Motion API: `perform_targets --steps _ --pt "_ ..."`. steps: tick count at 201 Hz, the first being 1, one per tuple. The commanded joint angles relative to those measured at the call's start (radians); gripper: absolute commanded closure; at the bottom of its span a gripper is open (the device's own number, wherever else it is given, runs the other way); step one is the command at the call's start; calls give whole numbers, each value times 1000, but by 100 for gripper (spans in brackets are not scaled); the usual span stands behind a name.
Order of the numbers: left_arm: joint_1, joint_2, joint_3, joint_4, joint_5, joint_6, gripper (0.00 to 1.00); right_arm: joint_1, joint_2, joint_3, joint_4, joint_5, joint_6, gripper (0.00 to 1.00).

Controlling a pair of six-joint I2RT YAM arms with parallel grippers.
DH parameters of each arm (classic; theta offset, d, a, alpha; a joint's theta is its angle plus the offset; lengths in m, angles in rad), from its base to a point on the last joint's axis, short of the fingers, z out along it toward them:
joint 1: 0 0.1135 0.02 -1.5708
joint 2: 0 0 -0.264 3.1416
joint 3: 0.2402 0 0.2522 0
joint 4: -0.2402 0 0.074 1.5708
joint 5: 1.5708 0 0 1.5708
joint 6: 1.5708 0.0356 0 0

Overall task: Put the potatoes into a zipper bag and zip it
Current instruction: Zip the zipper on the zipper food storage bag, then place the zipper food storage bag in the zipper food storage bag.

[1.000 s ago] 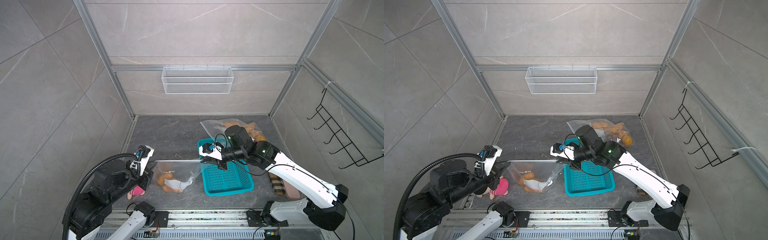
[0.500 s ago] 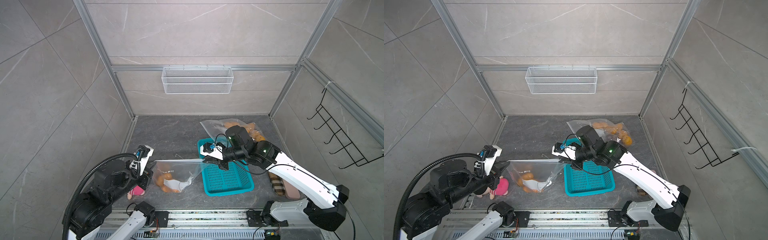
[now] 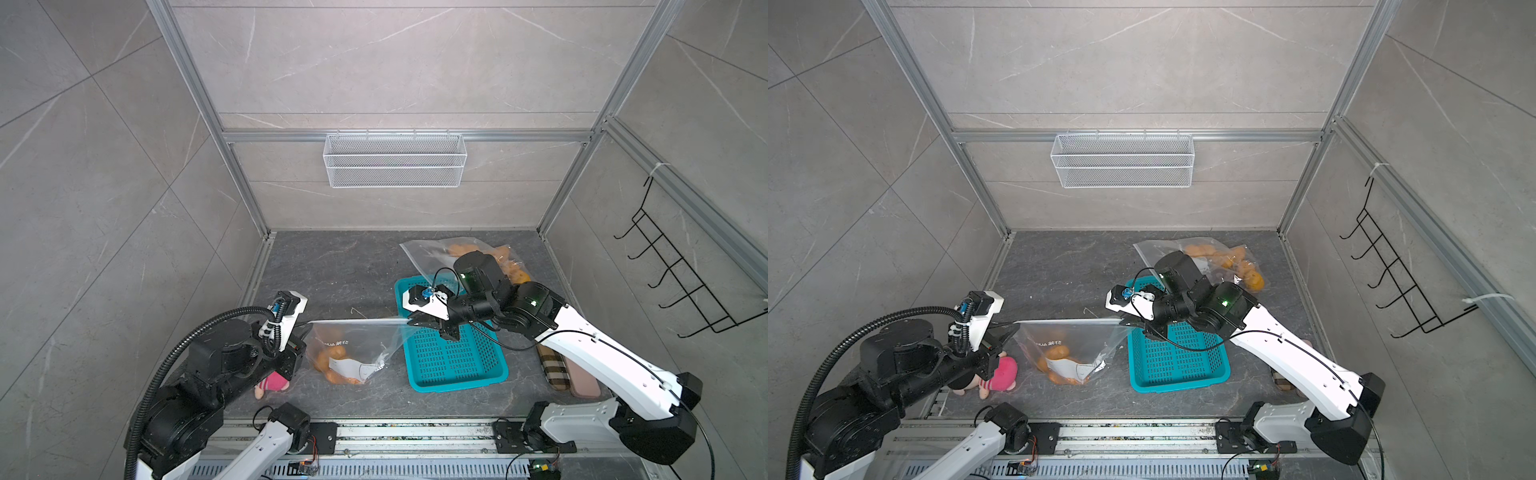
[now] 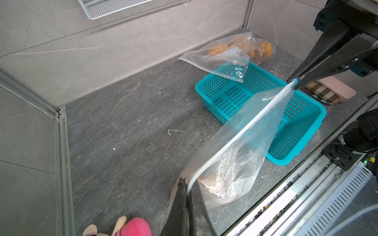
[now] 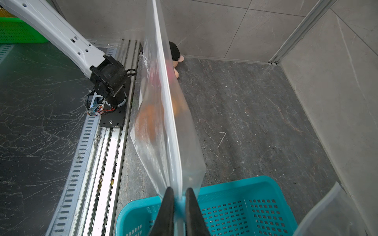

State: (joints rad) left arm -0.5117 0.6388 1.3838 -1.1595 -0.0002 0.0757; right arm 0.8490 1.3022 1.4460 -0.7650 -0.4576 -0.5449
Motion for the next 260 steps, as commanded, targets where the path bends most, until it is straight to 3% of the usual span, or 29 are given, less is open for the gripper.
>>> perform_targets --steps 1,19,26,33,58,94,146,205,234,260 --pt "7 -22 28 44 -98 3 100 -23 -1 37 -104 5 23 98" --pt "7 -31 13 72 -96 -1 99 -23 25 84 -94 -29 31 99" --pt "7 -33 8 80 -89 -4 78 -23 37 108 -91 -41 34 99" --pt "7 -33 6 88 -82 -7 65 -23 51 134 -85 -50 39 99" --pt "7 -37 0 103 -84 -16 48 -25 111 250 -56 -87 85 100" --pt "8 -74 -39 129 -189 -29 45 -24 202 457 -67 -161 119 100" --pt "8 -155 -139 145 -204 -65 43 -71 294 646 -82 -47 120 100" --pt "7 -163 -226 200 -116 -103 43 -374 434 863 -41 -13 261 100" --pt "7 -138 -288 259 -89 -157 42 -532 528 1024 16 174 323 100" --pt "8 -111 -329 315 -72 -230 42 -586 581 1090 38 265 270 100"
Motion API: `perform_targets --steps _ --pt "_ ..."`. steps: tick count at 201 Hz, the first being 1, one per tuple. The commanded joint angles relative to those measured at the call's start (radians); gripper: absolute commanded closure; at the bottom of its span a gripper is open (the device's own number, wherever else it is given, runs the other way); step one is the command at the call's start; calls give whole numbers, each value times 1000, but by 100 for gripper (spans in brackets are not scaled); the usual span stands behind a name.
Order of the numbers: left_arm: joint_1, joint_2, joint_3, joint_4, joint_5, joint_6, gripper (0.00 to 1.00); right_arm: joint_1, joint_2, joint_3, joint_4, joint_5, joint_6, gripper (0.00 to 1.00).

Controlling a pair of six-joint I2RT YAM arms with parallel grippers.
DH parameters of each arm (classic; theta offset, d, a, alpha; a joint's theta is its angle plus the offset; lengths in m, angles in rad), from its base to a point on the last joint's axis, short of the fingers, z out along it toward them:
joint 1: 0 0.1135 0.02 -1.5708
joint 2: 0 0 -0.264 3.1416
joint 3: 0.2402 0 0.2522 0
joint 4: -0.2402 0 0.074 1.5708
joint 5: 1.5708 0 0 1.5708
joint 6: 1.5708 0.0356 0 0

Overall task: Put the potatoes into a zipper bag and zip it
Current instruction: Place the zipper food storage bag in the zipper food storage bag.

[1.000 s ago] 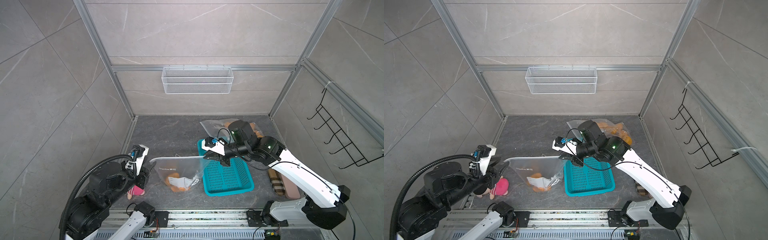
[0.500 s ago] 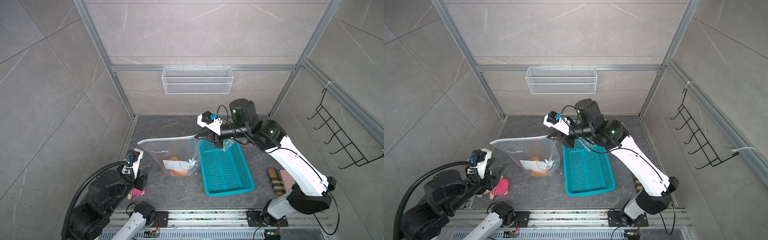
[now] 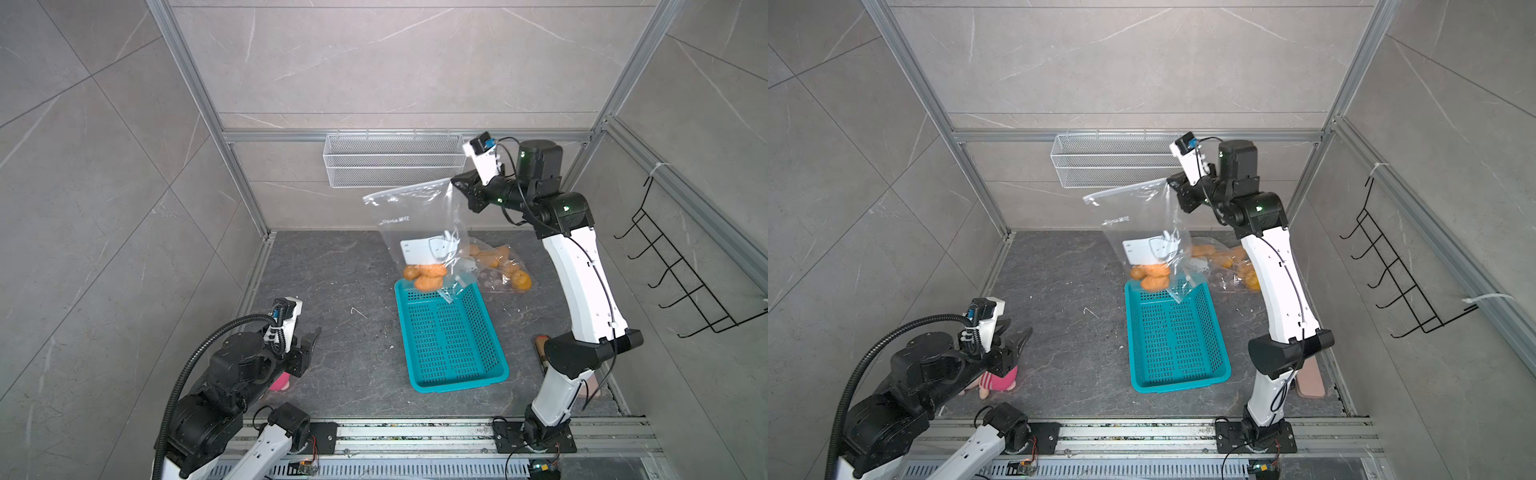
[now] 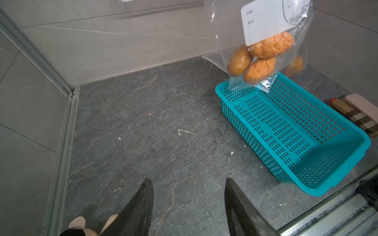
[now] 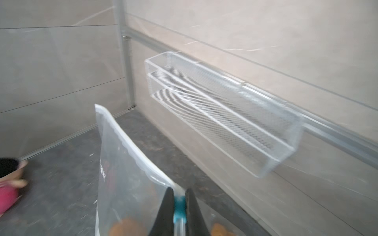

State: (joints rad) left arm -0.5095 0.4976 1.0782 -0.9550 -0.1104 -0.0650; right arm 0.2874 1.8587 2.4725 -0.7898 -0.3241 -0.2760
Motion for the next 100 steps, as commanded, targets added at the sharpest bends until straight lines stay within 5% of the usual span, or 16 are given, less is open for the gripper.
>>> perform_targets --steps 1,27,73,100 --pt "6 31 -26 114 38 -90 42 -24 24 61 64 134 -2 100" --pt "5 51 -78 175 63 -135 41 -24 -32 -109 117 120 -67 100" --pt "5 81 -240 346 28 -238 40 -19 -247 -925 468 64 -111 100" --pt "6 134 -369 506 48 -332 39 9 -226 -1179 569 -38 -95 100"
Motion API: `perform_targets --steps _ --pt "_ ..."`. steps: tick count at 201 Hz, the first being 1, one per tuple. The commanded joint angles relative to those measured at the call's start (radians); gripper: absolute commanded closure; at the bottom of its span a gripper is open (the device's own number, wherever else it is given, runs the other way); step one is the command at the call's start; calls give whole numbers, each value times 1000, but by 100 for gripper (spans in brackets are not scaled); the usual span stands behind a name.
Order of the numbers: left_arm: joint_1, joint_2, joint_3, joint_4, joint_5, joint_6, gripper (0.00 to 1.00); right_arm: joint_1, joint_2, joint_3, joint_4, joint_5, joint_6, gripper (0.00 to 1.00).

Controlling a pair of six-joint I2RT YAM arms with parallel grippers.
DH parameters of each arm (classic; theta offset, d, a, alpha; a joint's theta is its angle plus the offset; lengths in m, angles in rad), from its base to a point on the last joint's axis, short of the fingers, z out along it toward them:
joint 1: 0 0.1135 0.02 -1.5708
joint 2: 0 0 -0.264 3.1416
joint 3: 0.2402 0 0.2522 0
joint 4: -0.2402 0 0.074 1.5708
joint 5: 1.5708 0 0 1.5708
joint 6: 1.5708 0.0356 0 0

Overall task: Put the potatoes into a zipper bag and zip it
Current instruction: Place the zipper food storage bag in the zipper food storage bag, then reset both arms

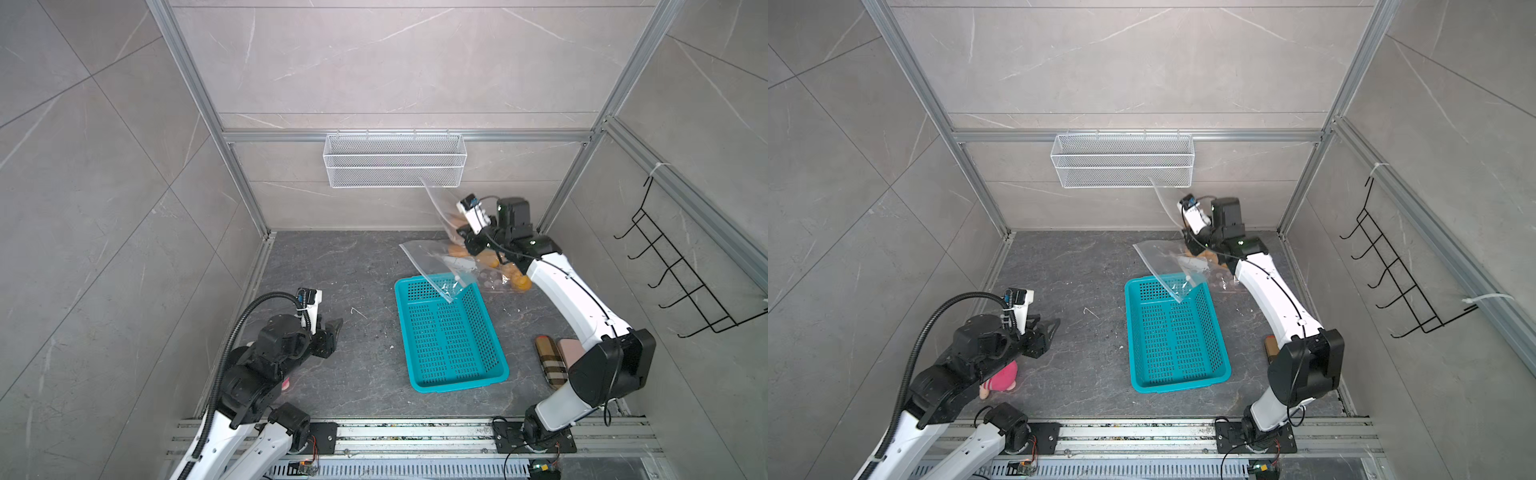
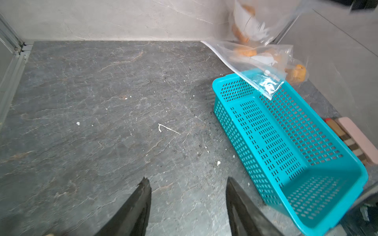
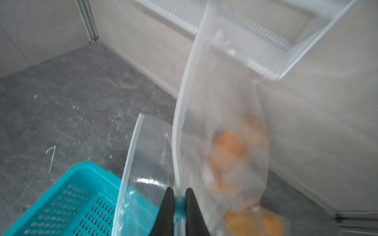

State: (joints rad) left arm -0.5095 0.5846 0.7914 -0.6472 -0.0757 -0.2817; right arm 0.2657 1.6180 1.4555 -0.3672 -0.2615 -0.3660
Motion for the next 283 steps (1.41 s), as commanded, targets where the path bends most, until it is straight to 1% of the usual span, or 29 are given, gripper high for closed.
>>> perform_targets --steps 1,13,25,36,47,61,69,70,72,73,74,75,77,79,106,119,130,143,172,195,208,226,237,243,249,256,266,276,283 --pt "5 50 -86 204 15 -119 39 33 18 -165 146 -104 -6 100" --pt "5 77 -129 266 28 -142 39 50 42 -194 129 -136 -2 99" --pt "5 96 -157 299 4 -150 39 56 56 -206 113 -174 11 98" --pt "5 100 -180 321 -51 -149 38 60 55 -209 104 -199 26 94" --pt "5 93 -210 345 -136 -138 36 60 39 -214 100 -215 42 86" --pt "5 76 -258 395 -253 -107 32 60 6 -228 107 -223 66 66" --pt "5 65 -281 425 -314 -78 29 60 -22 -242 113 -220 80 49" --pt "5 64 -285 430 -322 -73 29 60 -26 -244 114 -218 83 46" --pt "5 62 -290 438 -339 -65 28 60 -34 -248 117 -217 88 35" --pt "5 61 -294 443 -347 -61 28 60 -37 -250 119 -217 91 27" --pt "5 60 -297 448 -356 -58 27 61 -42 -253 120 -216 93 14" --pt "5 59 -300 452 -363 -54 26 61 -45 -255 122 -214 95 8" --pt "6 57 -306 460 -380 -49 25 60 -55 -262 125 -210 100 3" --pt "5 55 -310 469 -389 -41 23 61 -64 -264 128 -207 105 1" --pt "7 54 -375 596 -583 70 14 60 -199 -334 177 -140 176 1" --pt "12 63 -412 663 -667 104 11 58 -273 -392 230 -66 246 1" --pt "25 71 -452 740 -691 134 10 56 -337 -454 275 23 328 1" --pt "54 85 -508 867 -662 195 10 51 -412 -542 315 119 366 1" --pt "154 155 -591 1029 -588 294 9 38 -589 -807 470 467 480 1" --pt "303 287 -641 1159 -415 274 9 37 -687 -1032 666 611 472 1" --pt "337 377 -592 1147 -320 272 9 33 -663 -1107 767 713 457 1" --pt "342 530 -531 1211 -327 314 9 28 -548 -1183 949 774 394 1" --pt "343 599 -506 1258 -315 350 10 20 -454 -1232 1119 803 417 1" --pt "342 628 -498 1284 -307 364 10 15 -405 -1254 1219 794 428 1" --pt "346 666 -493 1331 -297 377 10 11 -361 -1255 1303 774 384 1" --pt "356 701 -482 1368 -278 384 10 11 -331 -1236 1313 755 353 1" --pt "378 749 -463 1399 -242 382 10 -4 -290 -1227 1350 777 362 1" --pt "425 830 -481 1520 -149 364 10 -40 -239 -1222 1378 756 392 1" --pt "442 870 -477 1581 -163 353 10 -60 -210 -1220 1383 731 410 1"
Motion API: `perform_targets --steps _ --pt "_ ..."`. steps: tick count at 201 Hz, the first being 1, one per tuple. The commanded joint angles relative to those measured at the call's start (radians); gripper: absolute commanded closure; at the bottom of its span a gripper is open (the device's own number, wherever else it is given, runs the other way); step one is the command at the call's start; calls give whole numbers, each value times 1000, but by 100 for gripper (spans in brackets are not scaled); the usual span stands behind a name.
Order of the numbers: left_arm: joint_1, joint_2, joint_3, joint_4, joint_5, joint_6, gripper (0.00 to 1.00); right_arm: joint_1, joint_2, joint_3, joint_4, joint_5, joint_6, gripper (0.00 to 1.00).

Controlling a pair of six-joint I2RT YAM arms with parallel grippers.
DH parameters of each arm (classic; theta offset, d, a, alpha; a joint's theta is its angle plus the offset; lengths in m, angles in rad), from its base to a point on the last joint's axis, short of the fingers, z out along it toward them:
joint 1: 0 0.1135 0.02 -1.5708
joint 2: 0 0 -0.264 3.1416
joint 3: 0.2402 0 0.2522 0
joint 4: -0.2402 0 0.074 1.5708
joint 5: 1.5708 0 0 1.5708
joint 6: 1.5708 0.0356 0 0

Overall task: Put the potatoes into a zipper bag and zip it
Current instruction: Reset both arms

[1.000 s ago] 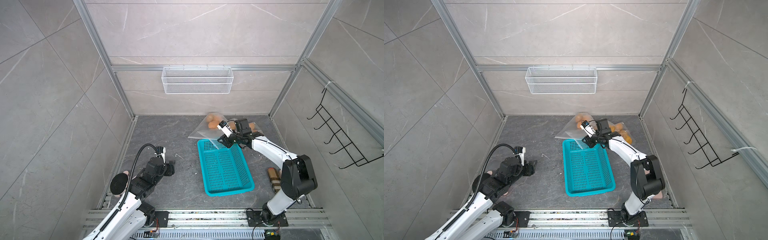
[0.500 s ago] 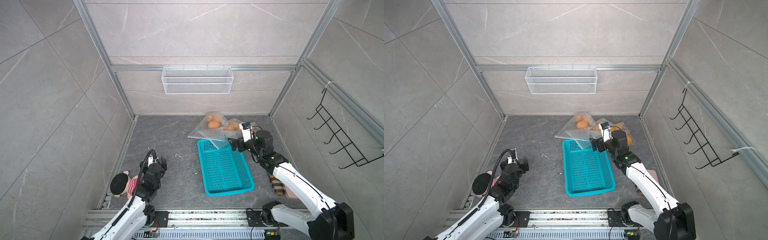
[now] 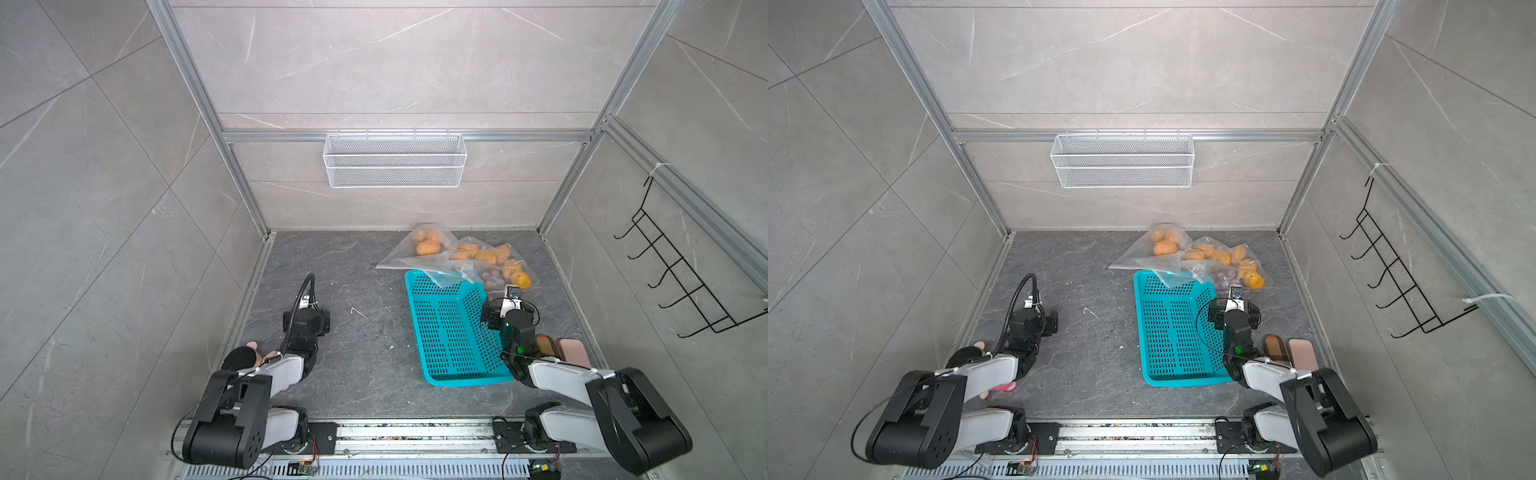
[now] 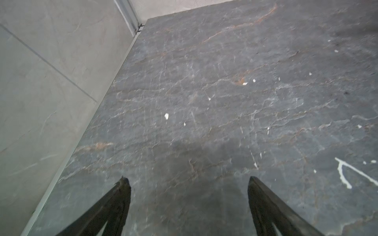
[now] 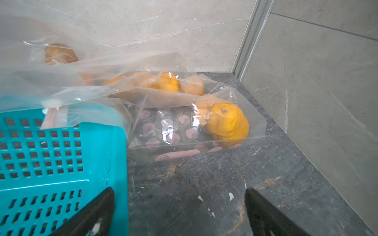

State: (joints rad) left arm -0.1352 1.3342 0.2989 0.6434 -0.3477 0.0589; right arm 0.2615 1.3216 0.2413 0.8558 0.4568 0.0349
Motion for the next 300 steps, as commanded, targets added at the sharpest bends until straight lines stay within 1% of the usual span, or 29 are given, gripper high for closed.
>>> perform_targets --steps 1,5,11,16,25,53,68,85,95,98,101,104,112,121,136,154,169,176,187,195,212,227,242,249,263,274,285,300 --pt "70 123 16 289 107 7 10 -59 91 -6 164 6 8 1" --pt "85 118 20 263 118 -13 10 -66 109 -7 205 -13 -1 1" --pt "110 107 26 220 172 -29 10 -68 112 -1 200 -36 -8 1" --pt "125 116 26 232 207 -29 10 -69 102 6 162 -51 -6 1" --pt "131 142 28 253 226 -28 10 -75 94 13 128 -70 -1 1" --pt "137 152 37 238 240 -30 10 -80 150 1 197 -149 -30 1" --pt "139 154 43 231 240 -32 10 -79 233 -8 339 -148 -57 1" --pt "147 166 46 234 236 -44 10 -79 180 42 146 -169 -34 1" --pt "149 165 51 225 242 -44 9 -80 215 52 188 -174 -45 1" --pt "150 164 52 219 243 -46 7 -80 218 57 183 -173 -48 1" --pt "151 165 53 217 244 -48 2 -80 213 66 159 -172 -45 1" --pt "153 167 54 219 245 -48 0 -80 207 77 124 -169 -40 1" --pt "159 168 58 217 253 -51 0 -92 196 104 47 -186 -26 1" --pt "162 166 60 206 259 -54 0 -116 203 104 58 -214 -13 1" --pt "163 163 56 213 256 -53 0 -119 200 105 49 -217 -12 1" --pt "163 164 54 216 254 -54 0 -118 190 71 108 -217 -28 1" --pt "163 164 54 216 254 -54 0 -111 161 -8 250 -262 -55 1" --pt "162 164 54 216 254 -54 0 -110 125 -18 241 -270 -58 1" --pt "163 164 54 216 254 -53 0 -111 50 -16 168 -246 -47 1" --pt "163 164 53 217 253 -54 0 -110 -13 -21 119 -202 -28 1" --pt "161 164 53 217 253 -54 0 -113 -129 -30 32 -99 18 1" --pt "162 164 52 217 253 -54 0 -119 -194 -21 -52 18 69 1" --pt "163 164 54 217 253 -55 0 -170 -189 36 -209 4 99 1" --pt "162 164 54 217 252 -54 0 -183 -161 44 -232 22 110 1" --pt "163 165 54 216 253 -54 0 -200 -99 63 -225 13 109 1" --pt "163 164 54 216 253 -54 0 -201 -107 97 -328 -89 102 1" --pt "163 164 54 216 252 -55 0 -201 -90 96 -290 -151 73 1" --pt "163 164 54 216 253 -54 0 -202 -55 108 -253 -298 38 1"
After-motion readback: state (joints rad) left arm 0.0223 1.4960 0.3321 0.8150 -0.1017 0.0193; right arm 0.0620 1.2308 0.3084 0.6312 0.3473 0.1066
